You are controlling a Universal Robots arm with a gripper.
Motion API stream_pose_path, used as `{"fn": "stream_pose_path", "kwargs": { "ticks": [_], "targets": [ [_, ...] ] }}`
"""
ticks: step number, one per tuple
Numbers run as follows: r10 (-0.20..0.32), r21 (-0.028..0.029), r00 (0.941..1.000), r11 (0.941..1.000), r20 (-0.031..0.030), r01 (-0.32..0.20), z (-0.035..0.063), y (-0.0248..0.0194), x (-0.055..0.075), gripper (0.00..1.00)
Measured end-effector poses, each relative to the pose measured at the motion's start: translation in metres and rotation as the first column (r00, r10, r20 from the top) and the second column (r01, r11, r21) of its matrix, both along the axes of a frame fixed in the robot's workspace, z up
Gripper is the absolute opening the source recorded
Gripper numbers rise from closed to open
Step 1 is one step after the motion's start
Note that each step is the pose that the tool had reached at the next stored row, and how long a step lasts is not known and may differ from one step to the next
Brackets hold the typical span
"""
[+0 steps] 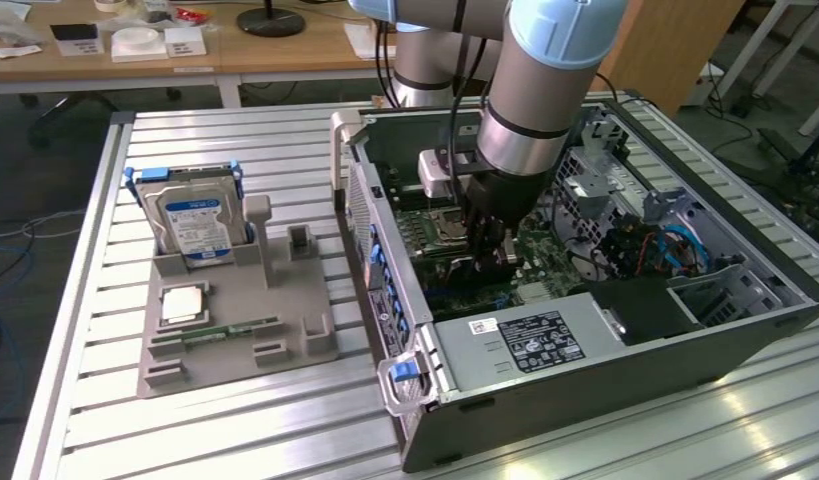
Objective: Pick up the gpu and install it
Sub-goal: 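Insert the gpu into the slot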
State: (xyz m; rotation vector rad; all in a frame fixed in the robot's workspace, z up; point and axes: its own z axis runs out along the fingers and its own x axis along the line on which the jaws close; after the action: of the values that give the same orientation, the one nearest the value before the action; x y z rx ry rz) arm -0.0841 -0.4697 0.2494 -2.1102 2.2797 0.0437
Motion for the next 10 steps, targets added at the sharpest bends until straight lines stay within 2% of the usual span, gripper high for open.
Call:
{"fn": "stream_pose_path", "kwargs": {
  "ticks": [3,5,10],
  "targets": [
    [0.000,-0.0003,1.0000,1.0000,-0.0003,0.000,0.0001,0.0000,0.0002,0.27],
    [0.000,-0.0026,1.0000,1.0000,-0.0005,0.000,0.0002,-0.0001,0.0015,0.27],
    [0.000,-0.0023,1.0000,1.0000,-0.0002,0.000,0.0000,0.0000,0.0016,0.27]
  ]
}}
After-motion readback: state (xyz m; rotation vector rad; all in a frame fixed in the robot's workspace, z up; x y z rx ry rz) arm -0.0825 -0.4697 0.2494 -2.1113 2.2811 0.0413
